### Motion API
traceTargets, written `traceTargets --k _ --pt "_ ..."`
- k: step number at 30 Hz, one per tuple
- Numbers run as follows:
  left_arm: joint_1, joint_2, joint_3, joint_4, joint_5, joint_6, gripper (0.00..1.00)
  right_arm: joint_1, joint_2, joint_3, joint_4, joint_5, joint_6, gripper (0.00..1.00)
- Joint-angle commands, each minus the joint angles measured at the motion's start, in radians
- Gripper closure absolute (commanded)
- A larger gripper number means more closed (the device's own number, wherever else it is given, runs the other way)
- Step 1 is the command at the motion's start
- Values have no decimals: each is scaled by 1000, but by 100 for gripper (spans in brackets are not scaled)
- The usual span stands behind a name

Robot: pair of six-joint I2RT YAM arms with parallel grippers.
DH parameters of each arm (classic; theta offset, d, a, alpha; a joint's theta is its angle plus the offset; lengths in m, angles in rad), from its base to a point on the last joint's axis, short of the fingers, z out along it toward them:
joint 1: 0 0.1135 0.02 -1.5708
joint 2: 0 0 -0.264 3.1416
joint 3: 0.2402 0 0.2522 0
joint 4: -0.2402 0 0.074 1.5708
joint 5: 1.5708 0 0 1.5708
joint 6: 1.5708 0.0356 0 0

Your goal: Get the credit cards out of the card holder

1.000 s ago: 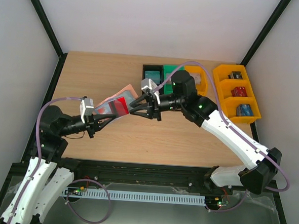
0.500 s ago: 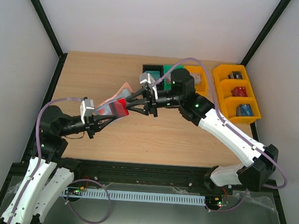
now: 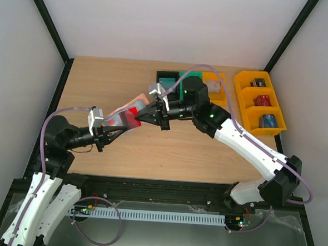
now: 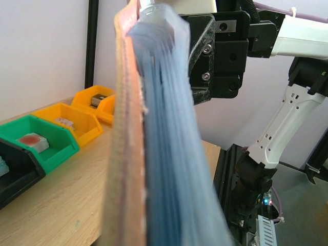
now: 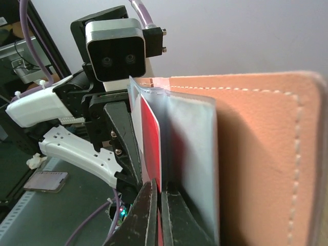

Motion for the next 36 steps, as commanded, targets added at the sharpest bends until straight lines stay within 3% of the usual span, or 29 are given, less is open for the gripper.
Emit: traceTargets --k 1,8,12,16,20,25,31,36 --pt "-2 -9 -2 42 34 -3 87 2 -15 30 -19 5 -33 98" --pt "-2 -12 -6 60 40 -23 83 -9 -26 42 -102 51 -87 98" --pt "-2 -13 -3 58 37 -23 87 -23 -41 51 -143 76 -119 98" --pt "-1 -14 -7 58 37 -23 97 -30 -50 57 -175 96 -139 98" --pt "-1 -15 -6 51 19 -32 98 -36 -56 68 -214 137 -166 98" --pt "18 -36 -29 36 -95 -95 98 -112 -88 64 -251 190 -181 98" --pt "102 -83 -149 65 -290 -331 98 -231 -77 53 -268 229 -153 98" --pt "177 -91 -239 32 -442 -450 98 -242 -51 69 -298 466 -191 98"
